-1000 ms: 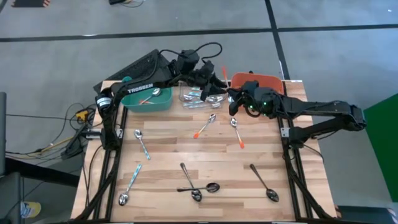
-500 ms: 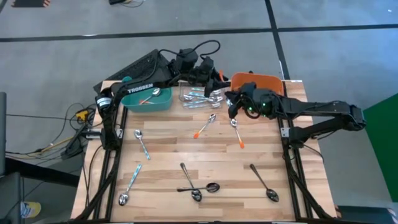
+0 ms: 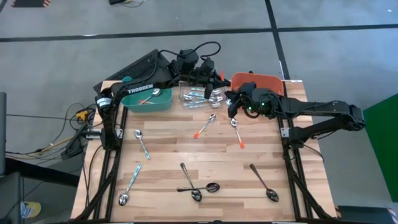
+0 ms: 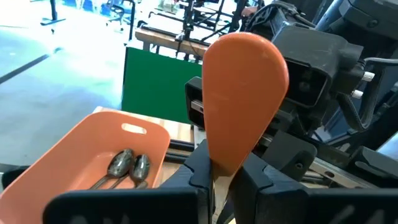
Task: Sort silverware by color (type)
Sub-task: Put the orange spoon into the green bin
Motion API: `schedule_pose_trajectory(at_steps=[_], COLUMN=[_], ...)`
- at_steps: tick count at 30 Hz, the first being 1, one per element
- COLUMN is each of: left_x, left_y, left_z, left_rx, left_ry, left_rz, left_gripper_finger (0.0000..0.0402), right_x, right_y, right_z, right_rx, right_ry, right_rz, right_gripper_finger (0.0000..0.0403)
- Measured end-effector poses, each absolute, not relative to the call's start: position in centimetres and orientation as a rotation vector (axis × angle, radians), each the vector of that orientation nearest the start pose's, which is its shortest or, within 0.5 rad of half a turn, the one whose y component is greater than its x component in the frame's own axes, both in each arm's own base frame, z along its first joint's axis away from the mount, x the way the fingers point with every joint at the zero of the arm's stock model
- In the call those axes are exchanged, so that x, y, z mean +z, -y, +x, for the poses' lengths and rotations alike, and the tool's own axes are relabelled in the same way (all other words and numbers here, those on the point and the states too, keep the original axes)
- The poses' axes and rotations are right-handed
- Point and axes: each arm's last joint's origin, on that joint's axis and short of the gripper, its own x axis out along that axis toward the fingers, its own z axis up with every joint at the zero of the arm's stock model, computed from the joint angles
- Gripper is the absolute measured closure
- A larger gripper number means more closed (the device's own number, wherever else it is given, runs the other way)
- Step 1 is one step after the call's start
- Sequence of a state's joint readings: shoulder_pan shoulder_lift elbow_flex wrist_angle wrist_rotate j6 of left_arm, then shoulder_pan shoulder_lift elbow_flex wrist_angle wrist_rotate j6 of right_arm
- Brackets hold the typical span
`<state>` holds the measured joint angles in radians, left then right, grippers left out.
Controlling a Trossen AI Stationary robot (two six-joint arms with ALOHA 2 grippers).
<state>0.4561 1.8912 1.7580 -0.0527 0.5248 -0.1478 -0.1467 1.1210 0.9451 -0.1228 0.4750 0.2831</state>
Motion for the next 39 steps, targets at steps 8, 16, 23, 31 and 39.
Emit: schedule_pose_trajectory(at_steps=[8, 16, 23, 31, 39], left_x=[36.34, 36.33, 36.37, 36.36, 36.21], left_y=[-18.35, -18.38, -18.46, -18.91, -19.09], left_z=[40.58, 40.57, 40.53, 40.29, 40.19], left_rx=[-0.05, -0.046, -0.047, -0.055, -0.045], left_ry=[-0.173, -0.174, -0.171, -0.171, -0.183], left_rz=[-0.229, -0.224, -0.221, -0.227, -0.205], left_gripper_finger=[0.0387, 0.0388, 0.0389, 0.0401, 0.0401], right_x=[33.0, 33.0, 33.02, 33.08, 33.09], right_y=[5.08, 5.22, 5.15, 5.17, 5.16], right_z=[24.14, 24.11, 24.13, 24.11, 24.1], right_rx=[-0.659, -0.665, -0.663, -0.667, -0.663], right_ry=[-0.209, -0.207, -0.203, -0.19, -0.19], right_rz=[0.225, 0.229, 0.232, 0.258, 0.259], right_gripper_finger=[0.0383, 0.037, 0.0359, 0.0351, 0.0346])
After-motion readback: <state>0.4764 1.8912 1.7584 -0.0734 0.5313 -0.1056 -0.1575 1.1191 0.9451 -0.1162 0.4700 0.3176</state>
